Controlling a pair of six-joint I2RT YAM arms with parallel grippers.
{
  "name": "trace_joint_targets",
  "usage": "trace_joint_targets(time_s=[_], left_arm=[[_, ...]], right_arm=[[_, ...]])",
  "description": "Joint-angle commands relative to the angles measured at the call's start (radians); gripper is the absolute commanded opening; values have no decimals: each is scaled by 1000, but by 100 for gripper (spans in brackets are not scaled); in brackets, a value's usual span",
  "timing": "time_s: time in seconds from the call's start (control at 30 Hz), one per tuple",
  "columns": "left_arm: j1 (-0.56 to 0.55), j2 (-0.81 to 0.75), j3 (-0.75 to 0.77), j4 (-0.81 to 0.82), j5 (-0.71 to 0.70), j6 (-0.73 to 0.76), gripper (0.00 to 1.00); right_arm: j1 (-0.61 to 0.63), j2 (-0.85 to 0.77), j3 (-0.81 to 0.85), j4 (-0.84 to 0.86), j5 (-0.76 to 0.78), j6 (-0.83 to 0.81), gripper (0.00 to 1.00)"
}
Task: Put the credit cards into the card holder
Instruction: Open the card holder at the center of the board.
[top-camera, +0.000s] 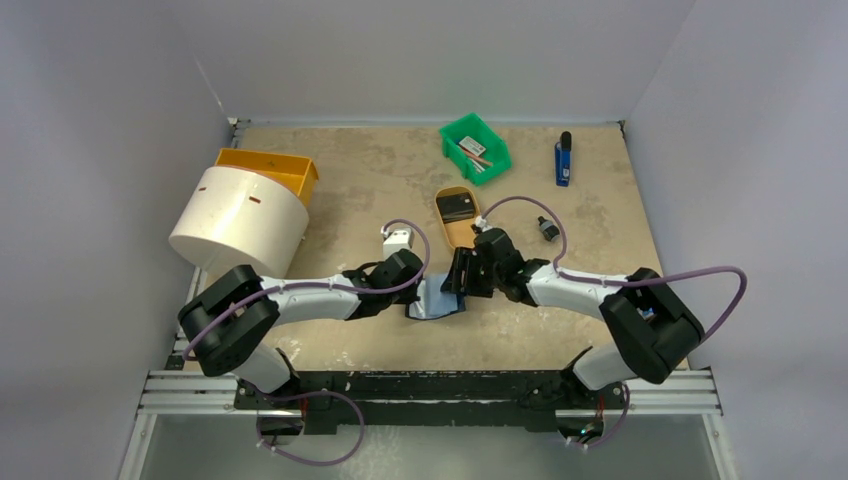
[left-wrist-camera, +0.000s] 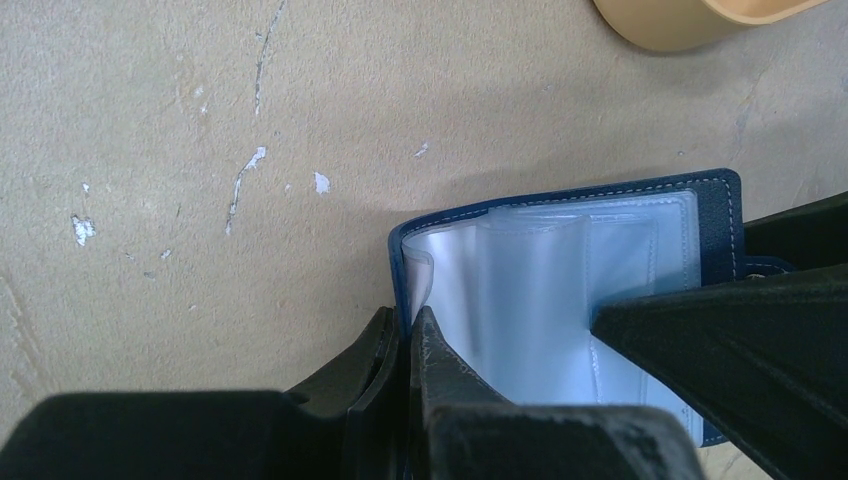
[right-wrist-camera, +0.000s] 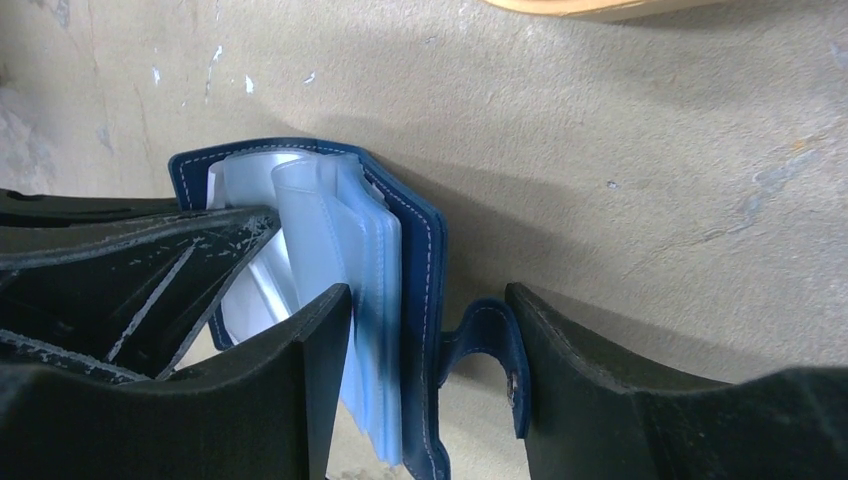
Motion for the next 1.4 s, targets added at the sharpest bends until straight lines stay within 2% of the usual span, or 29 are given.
trace_joint_targets(time_s=[0.0, 0.47, 0.63, 1.0, 1.37], left_arm=[[-7, 31, 11, -12, 15, 21, 0], [-7, 30, 11, -10, 16, 11, 0], [-8, 27, 5, -11, 11, 11, 0], [-8, 25, -4, -12, 4, 14, 0], [-8, 24, -9, -8, 9, 14, 0]], right_arm=[[9, 12, -2, 22, -53, -37, 60], [56, 62, 57, 29, -46, -38, 59], [56, 26, 31, 24, -33, -16, 56], [41, -103, -30, -42, 131, 104, 59], [29, -129, -34, -79, 174, 117, 60]])
